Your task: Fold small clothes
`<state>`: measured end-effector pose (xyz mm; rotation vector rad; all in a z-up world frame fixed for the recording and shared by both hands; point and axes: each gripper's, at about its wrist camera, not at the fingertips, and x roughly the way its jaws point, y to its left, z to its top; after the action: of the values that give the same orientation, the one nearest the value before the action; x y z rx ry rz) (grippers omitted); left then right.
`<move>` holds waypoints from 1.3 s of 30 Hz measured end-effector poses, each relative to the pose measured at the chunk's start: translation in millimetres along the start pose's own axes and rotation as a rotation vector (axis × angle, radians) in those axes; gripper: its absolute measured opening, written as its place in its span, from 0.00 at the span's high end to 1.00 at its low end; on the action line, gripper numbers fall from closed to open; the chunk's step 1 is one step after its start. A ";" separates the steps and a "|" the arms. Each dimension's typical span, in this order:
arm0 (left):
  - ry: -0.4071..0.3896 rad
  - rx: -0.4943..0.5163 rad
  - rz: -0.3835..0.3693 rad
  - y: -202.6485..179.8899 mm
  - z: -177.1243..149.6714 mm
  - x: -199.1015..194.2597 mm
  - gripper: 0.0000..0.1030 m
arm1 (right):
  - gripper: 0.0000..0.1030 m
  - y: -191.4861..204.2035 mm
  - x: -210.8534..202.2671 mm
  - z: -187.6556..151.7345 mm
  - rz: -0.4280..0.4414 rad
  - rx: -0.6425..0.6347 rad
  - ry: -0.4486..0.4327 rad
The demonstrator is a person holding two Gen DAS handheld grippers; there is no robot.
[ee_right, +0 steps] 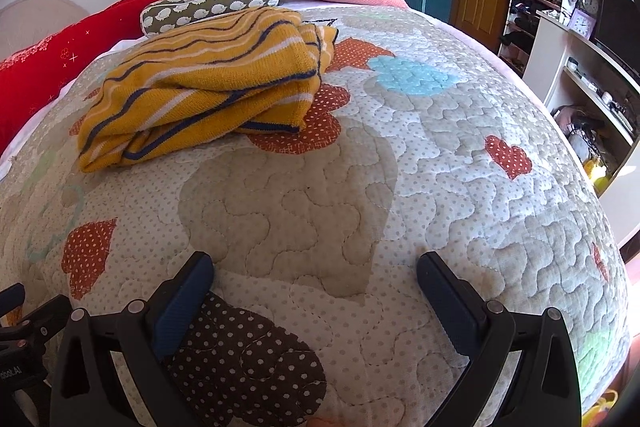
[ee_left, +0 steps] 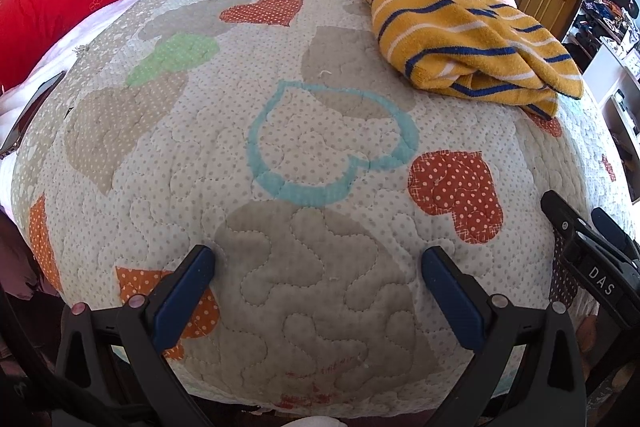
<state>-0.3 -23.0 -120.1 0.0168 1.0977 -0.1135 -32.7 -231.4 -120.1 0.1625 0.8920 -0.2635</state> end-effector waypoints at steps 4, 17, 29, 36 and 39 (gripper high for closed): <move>0.005 0.001 -0.002 0.8 0.6 0.6 0.00 | 0.01 0.9 -0.9 -2.9 -0.008 0.002 -0.013; 0.006 0.010 0.011 0.5 0.3 1.9 0.00 | 0.01 3.9 -2.4 -4.9 -0.017 0.003 -0.028; 0.013 0.007 0.013 1.1 0.8 1.3 0.00 | 0.01 3.4 -4.2 -7.1 -0.015 0.007 -0.047; 0.014 0.009 0.017 1.1 1.8 2.8 0.00 | 0.01 3.3 -5.8 -8.3 -0.014 0.008 -0.056; 0.013 0.009 0.017 1.3 1.6 2.7 0.00 | 0.01 3.0 -6.4 -8.4 -0.013 0.008 -0.057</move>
<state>2.4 -22.1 -121.8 0.0350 1.1095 -0.1032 -41.9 -225.4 -120.2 0.1555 0.8359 -0.2825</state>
